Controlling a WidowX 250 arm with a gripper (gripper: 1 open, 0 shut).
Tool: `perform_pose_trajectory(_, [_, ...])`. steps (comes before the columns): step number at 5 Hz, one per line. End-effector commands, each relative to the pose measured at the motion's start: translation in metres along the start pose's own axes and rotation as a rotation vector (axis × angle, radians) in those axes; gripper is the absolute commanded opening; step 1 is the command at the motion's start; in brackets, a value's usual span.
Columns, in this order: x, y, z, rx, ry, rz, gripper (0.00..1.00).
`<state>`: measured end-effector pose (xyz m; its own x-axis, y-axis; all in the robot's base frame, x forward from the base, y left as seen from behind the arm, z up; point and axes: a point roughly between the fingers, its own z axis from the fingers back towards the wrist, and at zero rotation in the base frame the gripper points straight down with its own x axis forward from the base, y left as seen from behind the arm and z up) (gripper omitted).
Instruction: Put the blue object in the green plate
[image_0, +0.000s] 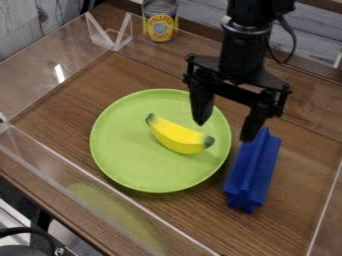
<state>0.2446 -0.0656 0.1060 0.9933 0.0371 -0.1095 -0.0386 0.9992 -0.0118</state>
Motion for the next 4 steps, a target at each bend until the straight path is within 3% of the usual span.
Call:
perform_pose_trajectory(1, [-0.005,-0.013,0.009,-0.021,-0.069,-0.010,1.00])
perform_pose_trajectory(4, [-0.011,-0.038,-0.018,-0.034,-0.135,0.003,1.00])
